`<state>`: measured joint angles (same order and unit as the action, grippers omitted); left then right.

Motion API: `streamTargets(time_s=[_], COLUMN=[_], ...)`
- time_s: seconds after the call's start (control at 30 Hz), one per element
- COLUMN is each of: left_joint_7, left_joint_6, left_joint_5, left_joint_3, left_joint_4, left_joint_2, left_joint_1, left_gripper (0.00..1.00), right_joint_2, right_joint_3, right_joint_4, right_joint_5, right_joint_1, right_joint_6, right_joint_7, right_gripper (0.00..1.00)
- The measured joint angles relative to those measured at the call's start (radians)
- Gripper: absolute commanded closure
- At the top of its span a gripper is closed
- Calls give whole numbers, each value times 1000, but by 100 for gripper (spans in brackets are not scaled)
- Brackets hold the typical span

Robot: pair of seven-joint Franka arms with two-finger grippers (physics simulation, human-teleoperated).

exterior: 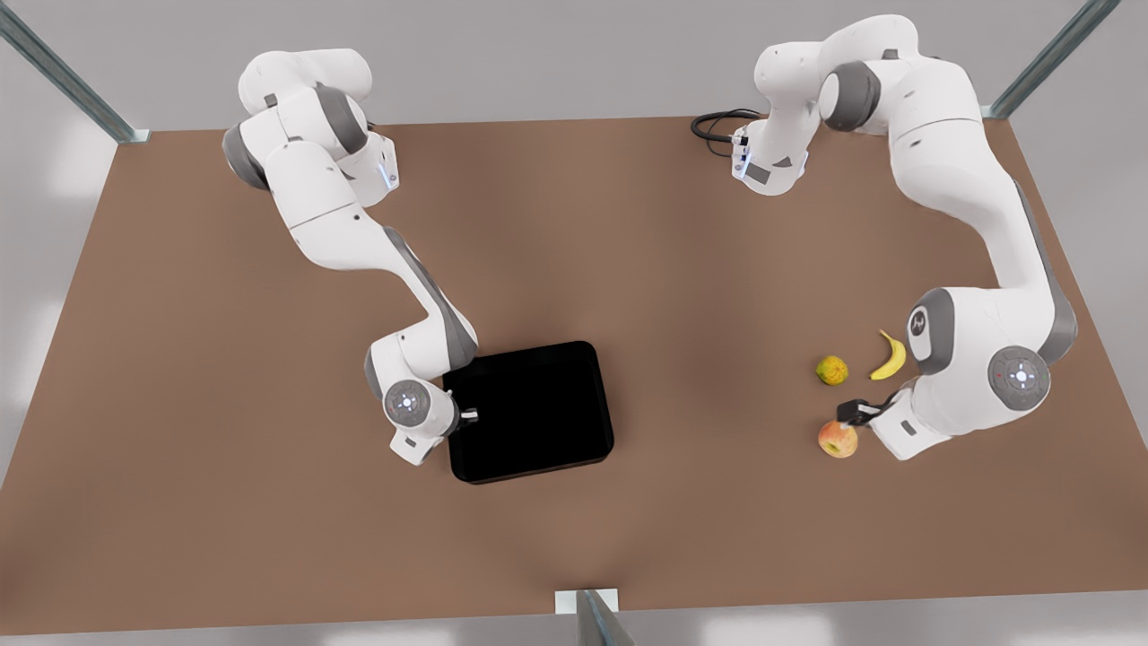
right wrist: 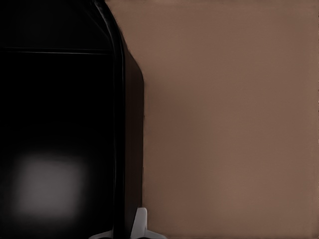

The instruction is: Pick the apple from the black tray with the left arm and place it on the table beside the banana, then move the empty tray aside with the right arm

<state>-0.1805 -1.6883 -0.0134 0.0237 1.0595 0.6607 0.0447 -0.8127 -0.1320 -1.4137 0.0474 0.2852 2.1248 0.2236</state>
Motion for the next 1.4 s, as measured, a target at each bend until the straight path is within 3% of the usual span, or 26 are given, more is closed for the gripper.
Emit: streamTargets(time_s=[0.2, 0.5, 0.57, 0.67, 0.87, 1.0, 1.13, 1.17, 1.2, 1.23, 1.27, 1.4], left_joint_7=[39, 79, 85, 96, 113, 123, 130, 132, 133, 135, 138, 148], left_joint_6=[40, 61, 51, 5, -41, -59, -69, -70, -71, -72, -72, -66], left_joint_5=[-30, -32, -32, -31, 4, 23, 31, 32, 32, 32, 38, 61], left_joint_3=[1, 1, 2, 2, 2, 2, 2, 2, 2, 0, -1, -2], left_joint_4=[1, 26, 97, 213, 225, 222, 223, 224, 224, 224, 223, 221], left_joint_2=[-75, -138, -209, -284, -294, -284, -275, -272, -271, -270, -270, -273], left_joint_1=[1, 1, 3, 10, 36, 55, 69, 75, 78, 78, 78, 82], left_gripper=[0, 0, 0, 0, 0, 0, 0, 0, 0, 0, 0, 0], right_joint_2=[30, 137, 162, 185, 125, 32, -44, -51, -55, -57, -55, 65], right_joint_3=[-2, 35, 92, 243, 500, 565, 572, 572, 572, 571, 571, 567], right_joint_4=[1, 2, 2, 15, 79, 104, 107, 108, 108, 114, 121, 228], right_joint_5=[-4, -13, -24, -68, -176, -246, -310, -320, -327, -332, -335, -334], right_joint_1=[-1, -17, -18, -20, -44, -95, -101, -102, -102, -101, -100, -93], right_joint_6=[-17, -121, -154, -213, -291, -277, -225, -214, -205, -196, -190, -260], right_joint_7=[-30, -94, -128, -213, -445, -609, -750, -780, -808, -833, -856, -924], right_gripper=[84, 85, 85, 85, 85, 84, 82, 80, 61, 28, 1, 0])
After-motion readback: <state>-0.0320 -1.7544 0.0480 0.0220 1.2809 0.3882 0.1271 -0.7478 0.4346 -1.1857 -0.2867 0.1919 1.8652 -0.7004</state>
